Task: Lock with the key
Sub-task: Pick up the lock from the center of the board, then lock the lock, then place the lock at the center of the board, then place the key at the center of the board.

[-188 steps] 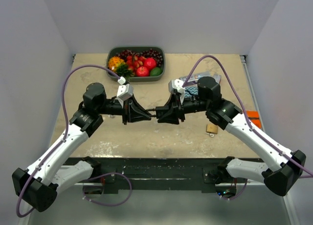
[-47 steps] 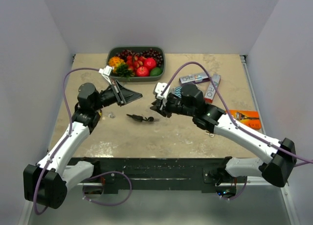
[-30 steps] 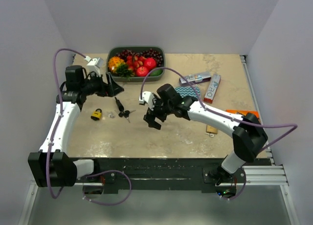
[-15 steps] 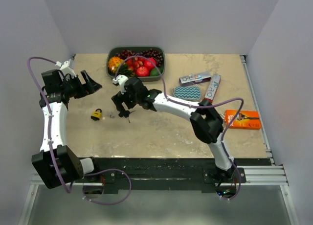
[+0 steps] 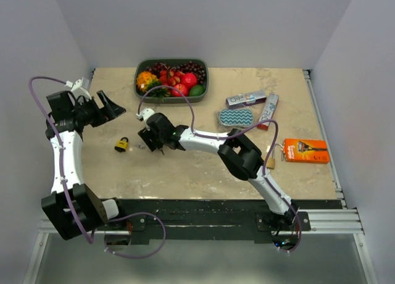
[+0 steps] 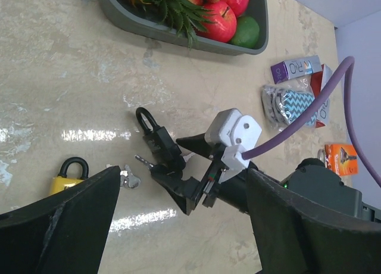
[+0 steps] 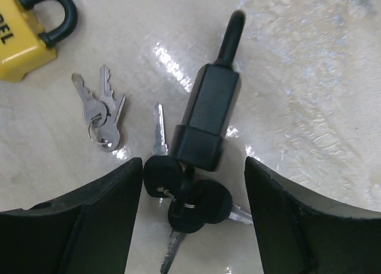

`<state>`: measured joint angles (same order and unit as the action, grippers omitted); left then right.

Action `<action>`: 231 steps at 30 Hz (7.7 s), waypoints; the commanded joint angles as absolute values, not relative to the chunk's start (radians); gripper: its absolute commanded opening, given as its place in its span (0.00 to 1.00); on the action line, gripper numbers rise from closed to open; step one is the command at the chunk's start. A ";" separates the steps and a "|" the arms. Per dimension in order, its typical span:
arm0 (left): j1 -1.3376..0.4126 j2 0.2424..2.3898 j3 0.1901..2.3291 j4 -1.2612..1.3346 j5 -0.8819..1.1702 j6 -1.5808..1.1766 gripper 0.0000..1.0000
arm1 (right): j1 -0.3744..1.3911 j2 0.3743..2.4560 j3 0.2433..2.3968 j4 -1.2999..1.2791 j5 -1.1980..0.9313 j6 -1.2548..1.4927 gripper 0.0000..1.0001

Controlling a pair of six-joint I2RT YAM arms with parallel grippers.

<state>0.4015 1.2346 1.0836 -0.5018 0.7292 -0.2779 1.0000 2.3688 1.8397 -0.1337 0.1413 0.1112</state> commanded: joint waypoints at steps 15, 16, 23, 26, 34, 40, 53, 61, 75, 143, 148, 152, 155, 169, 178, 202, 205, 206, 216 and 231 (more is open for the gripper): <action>0.439 1.229 1.028 -0.491 0.791 -0.406 0.92 | 0.996 2.376 1.875 0.044 0.183 0.054 0.14; 0.439 1.229 1.007 -0.474 0.801 -0.420 0.93 | 0.996 2.359 1.862 0.052 0.176 0.045 0.06; 0.437 1.200 0.888 -0.339 0.844 -0.586 0.99 | 0.980 2.133 1.674 0.149 0.175 0.005 0.00; 0.437 1.195 0.838 -0.267 0.845 -0.682 0.99 | 0.960 2.024 1.619 0.132 0.155 0.005 0.00; 0.301 1.163 0.736 -0.104 0.756 -0.882 0.99 | 0.896 1.818 1.502 0.106 0.054 0.040 0.00; 0.183 1.166 0.634 0.211 0.726 -1.165 0.99 | 0.888 1.766 1.505 0.081 0.028 0.123 0.00; 0.009 1.210 0.541 0.526 0.604 -1.486 0.99 | 0.890 1.775 1.523 0.069 0.006 0.216 0.00; -0.070 1.262 0.545 0.591 0.597 -1.542 0.99 | 0.891 1.781 1.526 0.077 0.005 0.250 0.00; -0.083 1.287 0.565 0.609 0.620 -1.595 0.59 | 0.914 1.793 1.534 0.084 0.003 0.302 0.00; 0.000 1.302 0.729 0.457 0.552 -1.402 0.00 | 0.870 1.574 1.246 -0.109 -0.135 0.279 0.00; 0.000 1.307 0.886 0.065 0.569 -1.004 0.00 | 0.861 1.540 1.227 -0.143 -0.112 0.269 0.00; -0.008 1.284 0.989 -0.302 0.465 -0.523 0.00 | 0.848 1.514 1.184 -0.124 -0.101 0.250 0.00; -0.020 1.293 1.025 -0.486 0.382 -0.309 0.00 | 0.845 1.522 1.172 -0.118 -0.095 0.239 0.00; -0.204 1.466 1.037 -0.611 0.209 -0.121 0.00 | 0.845 1.569 1.169 -0.083 -0.095 0.209 0.00; -0.247 1.643 1.137 -0.617 0.081 -0.190 0.00 | 0.845 1.572 1.157 -0.071 -0.092 0.209 0.00; -0.264 1.681 1.209 -0.657 0.080 -0.215 0.88 | 0.845 1.683 1.206 -0.018 -0.094 0.225 0.00; -0.258 1.646 1.209 -0.667 0.104 -0.204 0.99 | 0.844 1.695 1.210 -0.011 -0.092 0.226 0.00; -0.246 1.638 1.216 -0.686 0.112 -0.201 0.99 | 0.845 1.698 1.212 -0.008 -0.094 0.229 0.00; 0.101 1.461 1.344 -0.747 0.414 -0.166 0.99 | 0.865 1.838 1.259 0.063 -0.126 0.239 0.00; 0.192 1.244 1.226 -0.675 0.586 -0.210 0.99 | 0.873 2.034 1.350 0.075 -0.094 0.252 0.06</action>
<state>0.1810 1.2396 1.2228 -0.6983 0.5320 -0.1989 0.8703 2.0174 1.3346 0.0715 -0.1230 0.2443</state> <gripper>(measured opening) 0.991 0.234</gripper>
